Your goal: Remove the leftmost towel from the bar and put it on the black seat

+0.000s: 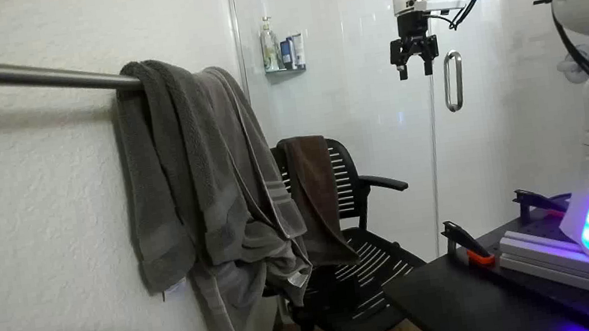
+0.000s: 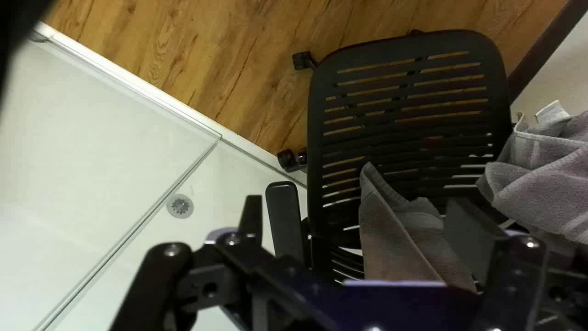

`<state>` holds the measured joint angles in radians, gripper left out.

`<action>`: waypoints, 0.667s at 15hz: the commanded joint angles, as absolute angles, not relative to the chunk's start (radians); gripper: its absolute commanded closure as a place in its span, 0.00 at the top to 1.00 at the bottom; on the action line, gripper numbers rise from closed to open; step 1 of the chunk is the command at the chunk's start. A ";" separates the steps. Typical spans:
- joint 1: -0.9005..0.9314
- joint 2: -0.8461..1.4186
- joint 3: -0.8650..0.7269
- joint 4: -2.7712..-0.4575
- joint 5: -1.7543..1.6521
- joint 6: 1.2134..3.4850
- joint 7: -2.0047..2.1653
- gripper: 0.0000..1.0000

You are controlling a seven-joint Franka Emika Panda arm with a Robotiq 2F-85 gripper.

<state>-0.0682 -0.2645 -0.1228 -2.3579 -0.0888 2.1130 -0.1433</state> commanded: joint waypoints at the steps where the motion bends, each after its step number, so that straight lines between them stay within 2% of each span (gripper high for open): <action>1: -0.075 -0.264 -0.117 -2.357 -0.087 2.111 -0.145 1.00; 3: -0.042 -0.112 -0.134 -2.244 -0.003 2.055 -0.262 1.00; 10: 0.092 0.192 0.063 -2.058 -0.039 1.994 -0.231 1.00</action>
